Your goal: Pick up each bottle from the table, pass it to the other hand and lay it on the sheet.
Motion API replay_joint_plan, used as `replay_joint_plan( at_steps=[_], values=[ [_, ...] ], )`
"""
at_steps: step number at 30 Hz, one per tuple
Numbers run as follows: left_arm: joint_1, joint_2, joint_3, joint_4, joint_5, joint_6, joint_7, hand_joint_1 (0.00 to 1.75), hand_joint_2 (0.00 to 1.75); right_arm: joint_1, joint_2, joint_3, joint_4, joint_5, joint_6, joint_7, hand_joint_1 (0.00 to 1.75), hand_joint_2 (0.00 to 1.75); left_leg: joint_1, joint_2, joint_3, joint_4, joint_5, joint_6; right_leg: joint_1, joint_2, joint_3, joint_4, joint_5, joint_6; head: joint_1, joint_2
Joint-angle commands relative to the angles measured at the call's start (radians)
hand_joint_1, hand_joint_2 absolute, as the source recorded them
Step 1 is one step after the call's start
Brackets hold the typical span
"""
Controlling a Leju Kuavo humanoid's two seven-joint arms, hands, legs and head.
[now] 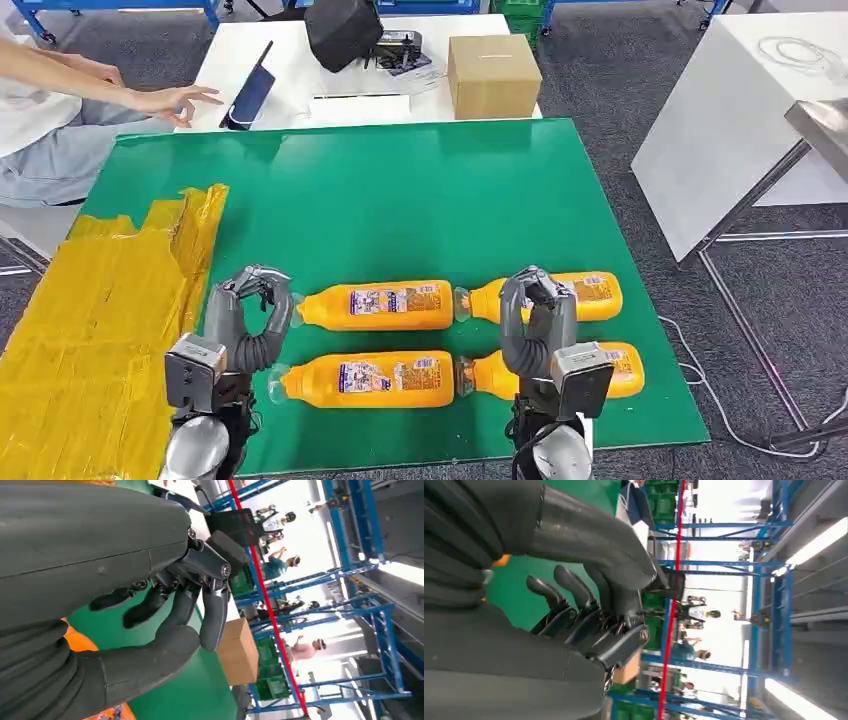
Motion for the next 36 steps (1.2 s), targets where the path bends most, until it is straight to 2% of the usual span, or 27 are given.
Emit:
replay_joint_plan(
  at_steps=[1,5,6,7,8,9,11,17,19,23,30,36],
  values=[
    [-0.034,0.064,-0.049,0.003,0.008,0.004,0.007,1.75,1.75,-0.048,-0.081,0.063,-0.005,-0.002,-0.008,0.006,1.75,1.75,0.001,0.0,0.001,0.0,0.0,0.0,0.001,-0.001,0.002,-0.001,0.0,-0.002,0.0,0.0],
    [-0.041,0.067,-0.046,0.012,0.017,0.011,0.01,1.75,1.75,-0.07,-0.098,0.072,0.008,0.029,-0.034,0.019,1.75,1.75,0.002,0.001,0.003,0.0,-0.001,0.0,0.002,-0.001,0.004,-0.002,0.0,-0.003,0.0,0.0],
    [-0.043,0.067,-0.041,0.015,0.019,0.013,0.013,1.75,1.75,-0.079,-0.102,0.074,0.012,0.042,-0.038,0.028,1.47,1.75,0.0,0.001,0.001,0.0,0.0,0.0,0.0,0.0,0.001,-0.001,0.0,-0.001,0.0,0.0],
    [-0.047,0.066,-0.036,0.018,0.023,0.013,0.019,1.75,1.75,-0.088,-0.105,0.075,0.015,0.059,-0.046,0.036,0.58,1.75,0.001,0.001,0.001,0.0,0.0,0.0,0.001,0.0,0.001,-0.001,0.0,-0.001,0.0,0.0],
    [-0.048,0.065,-0.033,0.019,0.024,0.014,0.021,1.19,1.75,-0.092,-0.107,0.077,0.017,0.071,-0.051,0.04,0.0,1.75,0.001,0.001,0.002,0.0,-0.001,0.0,0.001,0.0,0.002,-0.001,0.0,-0.002,0.0,0.0],
    [-0.049,0.062,-0.027,0.019,0.027,0.016,0.024,0.0,1.75,-0.099,-0.109,0.08,0.02,0.102,-0.064,0.051,0.0,1.75,0.001,0.001,0.001,0.0,0.0,0.0,0.001,0.0,0.001,-0.001,0.0,-0.001,0.0,0.0],
    [-0.048,0.058,-0.017,0.016,0.036,0.018,0.028,0.0,1.75,-0.11,-0.116,0.088,0.03,0.14,-0.071,0.081,0.0,1.75,0.001,0.001,0.001,0.0,0.0,0.0,0.001,0.0,0.001,-0.001,0.0,-0.001,0.0,0.0],
    [-0.048,0.058,-0.017,0.016,0.036,0.018,0.028,0.0,1.75,-0.11,-0.116,0.088,0.03,0.14,-0.071,0.081,0.0,1.75,0.001,0.001,0.002,0.0,-0.001,0.0,0.001,-0.001,0.002,-0.001,0.0,-0.002,0.0,0.0],
    [-0.044,0.056,-0.007,0.011,0.046,0.015,0.033,0.0,1.75,-0.125,-0.129,0.094,0.053,0.198,-0.077,0.12,0.0,1.75,0.001,0.001,0.002,0.0,-0.001,0.0,0.001,0.0,0.002,-0.001,0.0,-0.001,0.0,0.0],
    [-0.031,0.045,0.017,-0.014,0.043,-0.007,0.052,0.0,1.75,-0.19,-0.166,0.131,0.126,0.556,-0.139,0.254,0.0,1.75,0.002,0.003,0.003,-0.001,-0.001,0.0,0.002,0.001,0.004,-0.002,0.001,-0.002,0.0,0.0],
    [-0.026,0.021,0.031,-0.033,0.037,-0.05,0.072,0.0,1.75,-0.3,-0.202,0.193,0.238,0.768,-0.014,0.403,0.0,1.75,0.002,0.003,0.002,0.0,-0.001,0.0,0.002,0.002,0.003,-0.002,0.001,-0.002,0.0,0.0],
    [-0.03,0.016,0.034,-0.029,0.039,-0.061,0.075,0.0,1.75,-0.338,-0.203,0.208,0.3,0.807,0.014,0.426,0.0,1.75,0.001,0.002,0.002,0.0,-0.001,0.0,0.001,0.001,0.002,-0.002,0.0,-0.001,0.0,0.0]
  ],
)
